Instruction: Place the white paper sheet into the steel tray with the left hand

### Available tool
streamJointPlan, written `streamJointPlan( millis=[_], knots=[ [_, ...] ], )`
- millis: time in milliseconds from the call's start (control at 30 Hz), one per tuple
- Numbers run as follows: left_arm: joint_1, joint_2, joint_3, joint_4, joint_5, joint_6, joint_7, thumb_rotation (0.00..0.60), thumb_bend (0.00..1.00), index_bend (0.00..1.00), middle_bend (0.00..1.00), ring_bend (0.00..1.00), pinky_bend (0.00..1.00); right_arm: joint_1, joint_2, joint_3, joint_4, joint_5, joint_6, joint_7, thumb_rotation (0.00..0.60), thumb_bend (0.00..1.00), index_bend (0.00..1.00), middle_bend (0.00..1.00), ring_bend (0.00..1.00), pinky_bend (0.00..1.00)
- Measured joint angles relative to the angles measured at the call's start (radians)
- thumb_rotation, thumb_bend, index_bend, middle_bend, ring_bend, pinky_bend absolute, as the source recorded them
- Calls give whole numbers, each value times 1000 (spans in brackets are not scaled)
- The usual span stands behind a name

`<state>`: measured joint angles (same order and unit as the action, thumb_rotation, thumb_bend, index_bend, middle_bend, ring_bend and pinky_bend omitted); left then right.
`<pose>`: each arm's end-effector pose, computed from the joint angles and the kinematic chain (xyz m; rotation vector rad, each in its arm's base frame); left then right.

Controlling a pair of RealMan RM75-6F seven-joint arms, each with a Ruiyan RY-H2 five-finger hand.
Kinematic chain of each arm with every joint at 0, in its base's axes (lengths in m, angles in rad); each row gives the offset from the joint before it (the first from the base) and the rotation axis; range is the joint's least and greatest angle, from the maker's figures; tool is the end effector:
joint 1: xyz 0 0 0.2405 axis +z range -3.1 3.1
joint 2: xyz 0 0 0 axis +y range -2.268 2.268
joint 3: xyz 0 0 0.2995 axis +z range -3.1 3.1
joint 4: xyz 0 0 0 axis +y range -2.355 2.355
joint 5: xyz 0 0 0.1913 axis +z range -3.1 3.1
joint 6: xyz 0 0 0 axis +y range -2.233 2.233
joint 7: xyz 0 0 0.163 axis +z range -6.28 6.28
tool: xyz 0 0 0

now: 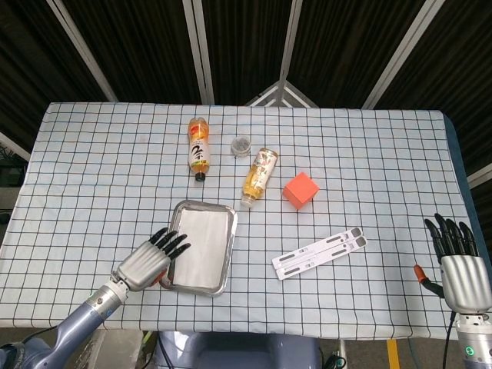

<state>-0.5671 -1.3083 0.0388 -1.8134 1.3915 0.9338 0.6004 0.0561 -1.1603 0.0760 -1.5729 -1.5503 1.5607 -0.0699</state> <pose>-0.2063 0.2710 0.0259 -2.2378 -0.6667 -0.6807 -0.3387 -0.1964 0.1961 1.3703 -0.7751 0.9217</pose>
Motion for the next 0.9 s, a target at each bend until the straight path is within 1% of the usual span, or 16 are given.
streamJointPlan(
  millis=[133, 267, 400, 533, 733, 900],
  knots=[
    [-24, -20, -9, -27, -75, -23, 92, 600, 630, 0, 0, 0, 0, 0, 1, -1, 0, 0, -2, 4, 600, 328, 0, 0, 0, 0],
    [-43, -39, -14, -51, -167, -33, 172, 600, 674, 0, 0, 0, 0, 0, 2, -1, 0, -1, -1, 7, 600, 329, 0, 0, 0, 0],
    [-68, -52, -10, -71, -256, -43, 241, 600, 706, 0, 0, 0, 0, 1, 2, -1, -1, -2, -1, 8, 600, 329, 0, 0, 0, 0],
    [-98, -67, 3, -81, -330, -49, 295, 600, 709, 0, 0, 0, 0, 0, 3, -1, -1, 0, -1, 9, 600, 329, 0, 0, 0, 0],
    [-134, -83, 27, -83, -398, -43, 342, 600, 709, 0, 0, 0, 0, 0, 2, -1, -1, -1, -1, 10, 600, 328, 0, 0, 0, 0],
    [-153, -86, 47, -79, -421, -32, 362, 600, 709, 13, 0, 0, 0, 0, 3, -1, 0, -3, 1, 13, 600, 329, 0, 0, 0, 0]
  ],
)
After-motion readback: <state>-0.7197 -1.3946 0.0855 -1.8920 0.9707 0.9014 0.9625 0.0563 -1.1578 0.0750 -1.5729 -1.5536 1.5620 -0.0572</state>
